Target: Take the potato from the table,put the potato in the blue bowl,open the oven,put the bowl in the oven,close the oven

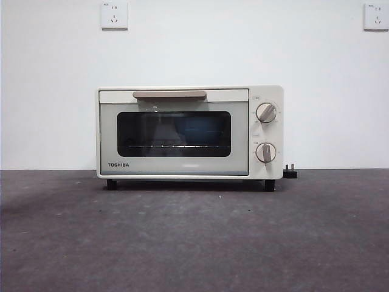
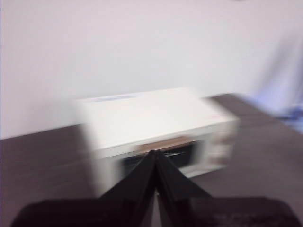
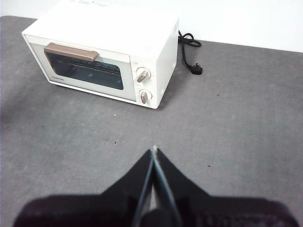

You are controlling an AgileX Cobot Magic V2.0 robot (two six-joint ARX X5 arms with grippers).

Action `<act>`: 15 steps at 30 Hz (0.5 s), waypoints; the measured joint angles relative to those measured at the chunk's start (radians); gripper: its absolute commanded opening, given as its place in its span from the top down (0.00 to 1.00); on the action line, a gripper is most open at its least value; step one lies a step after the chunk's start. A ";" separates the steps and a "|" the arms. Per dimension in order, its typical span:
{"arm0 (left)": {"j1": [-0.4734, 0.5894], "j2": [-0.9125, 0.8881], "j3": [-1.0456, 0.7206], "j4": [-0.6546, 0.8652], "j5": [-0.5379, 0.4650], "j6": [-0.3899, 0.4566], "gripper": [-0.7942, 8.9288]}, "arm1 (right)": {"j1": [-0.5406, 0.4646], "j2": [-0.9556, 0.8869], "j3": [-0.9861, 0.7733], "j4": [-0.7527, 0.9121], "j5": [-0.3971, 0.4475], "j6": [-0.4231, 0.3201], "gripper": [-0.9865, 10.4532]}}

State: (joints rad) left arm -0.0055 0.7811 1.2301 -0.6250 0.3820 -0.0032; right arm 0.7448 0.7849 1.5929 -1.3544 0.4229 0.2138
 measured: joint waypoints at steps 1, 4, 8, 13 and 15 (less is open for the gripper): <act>0.000 -0.024 -0.039 0.020 -0.064 0.014 0.92 | 0.000 0.000 0.000 0.000 0.000 0.000 0.91; 0.003 -0.111 -0.192 0.125 -0.208 0.039 0.92 | 0.000 0.000 0.000 0.000 0.000 0.000 0.91; 0.003 -0.255 -0.453 0.332 -0.264 0.068 0.92 | 0.000 0.000 0.000 0.000 0.000 0.000 0.91; 0.003 -0.426 -0.751 0.554 -0.271 0.090 0.92 | 0.000 0.000 0.000 0.000 0.000 0.000 0.91; 0.003 -0.483 -0.866 0.618 -0.272 0.089 0.92 | 0.000 0.000 0.000 0.000 0.000 0.000 0.91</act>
State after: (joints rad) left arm -0.0021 0.2981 0.3641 -0.0074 0.1104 0.0856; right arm 0.7448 0.7849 1.5929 -1.3540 0.4229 0.2138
